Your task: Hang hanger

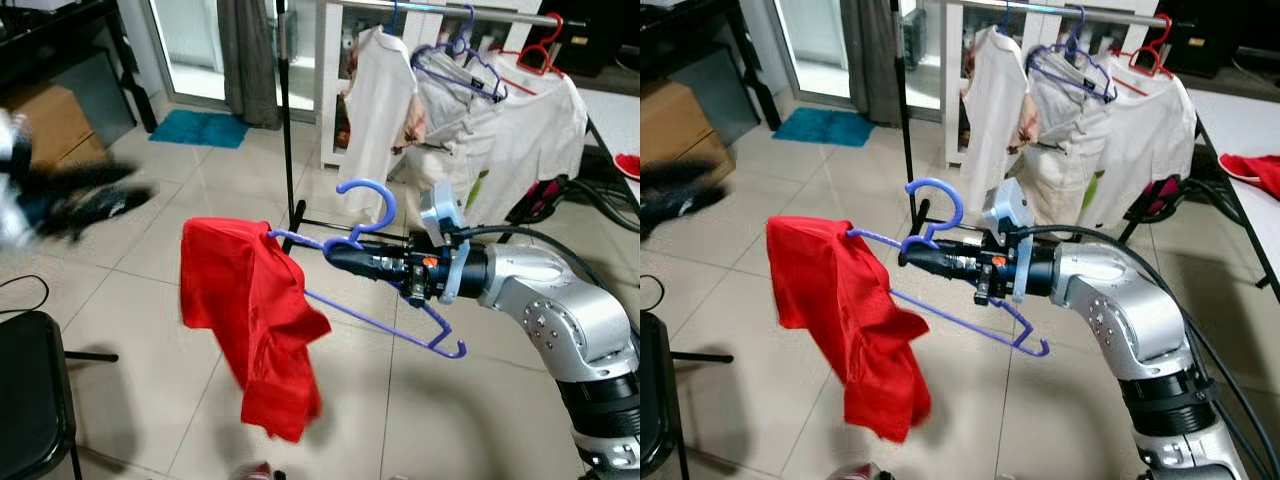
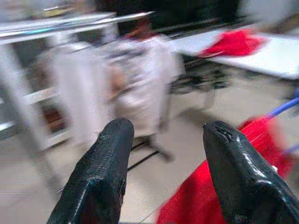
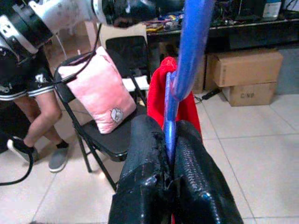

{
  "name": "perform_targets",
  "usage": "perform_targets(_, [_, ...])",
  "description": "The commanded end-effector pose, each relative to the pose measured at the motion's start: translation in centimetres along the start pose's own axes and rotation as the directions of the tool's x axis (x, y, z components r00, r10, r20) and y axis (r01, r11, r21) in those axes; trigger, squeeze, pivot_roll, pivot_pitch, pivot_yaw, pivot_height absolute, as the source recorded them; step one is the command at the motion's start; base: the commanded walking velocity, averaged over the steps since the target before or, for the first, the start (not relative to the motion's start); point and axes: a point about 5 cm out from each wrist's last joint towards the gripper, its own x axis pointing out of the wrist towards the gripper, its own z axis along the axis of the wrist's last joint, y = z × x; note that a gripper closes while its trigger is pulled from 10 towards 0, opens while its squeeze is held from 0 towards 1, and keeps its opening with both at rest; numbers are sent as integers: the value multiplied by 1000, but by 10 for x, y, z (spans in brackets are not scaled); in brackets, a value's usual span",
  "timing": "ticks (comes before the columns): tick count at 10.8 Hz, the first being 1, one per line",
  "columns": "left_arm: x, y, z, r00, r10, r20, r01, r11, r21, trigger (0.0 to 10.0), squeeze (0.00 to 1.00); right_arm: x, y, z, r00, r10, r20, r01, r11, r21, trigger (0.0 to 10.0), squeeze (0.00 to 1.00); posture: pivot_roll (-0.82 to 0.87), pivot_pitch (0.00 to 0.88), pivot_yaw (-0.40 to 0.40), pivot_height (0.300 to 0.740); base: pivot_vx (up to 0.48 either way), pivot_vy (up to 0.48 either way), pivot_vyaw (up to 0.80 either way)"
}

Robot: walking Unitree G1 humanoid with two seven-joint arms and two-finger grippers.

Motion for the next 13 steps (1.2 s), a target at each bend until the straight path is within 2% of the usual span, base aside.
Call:
perform_targets(1, [17,-9,1,993,-115,-10,115,993,-8,10000,1000,4,1,11,1000,24,18,-23,998,-59,10000,0,-2,4,24,740,0,0,0])
perform_targets(3, [40,-13,-1,963,-258,-83,259,966,3,10000,1000,5,6,13,999,33,3,-33,996,-83,10000,0,-13,6,44,740,0,0,0])
perform_targets(4, [41,-15,-1,950,-295,-103,295,955,-13,10000,784,6,7,13,999,34,4,-34,996,-85,10000,0,-17,7,54,740,0,0,0])
perform_targets(5, [44,-18,-4,922,-361,-142,358,933,-44,10000,0,6,9,12,999,33,7,-32,996,-85,10000,0,-21,8,66,740,0,0,0])
perform_targets(7, [44,-19,-12,887,-407,-218,401,913,-71,10000,0,5,12,11,999,33,11,-32,996,-81,10000,0,-23,9,74,740,0,0,0])
perform_targets(8, [43,-19,-13,873,-425,-238,419,905,-77,9059,0,5,13,11,999,35,13,-34,996,-81,10000,0,-24,8,82,740,0,0,0])
perform_targets(9, [44,-16,-16,864,-417,-281,418,907,-61,1294,0,5,14,11,999,39,14,-37,996,-82,10000,0,-24,7,85,740,0,0,0])
perform_targets(10, [45,-14,-19,861,-411,-299,415,908,-54,0,0,5,15,11,999,42,14,-40,996,-82,10000,0,-24,5,88,740,0,0,0])
perform_targets(13, [49,-10,-28,836,-433,-338,439,896,-63,0,0,6,17,11,999,53,13,-51,995,-86,10000,0,-35,5,101,740,0,0,0])
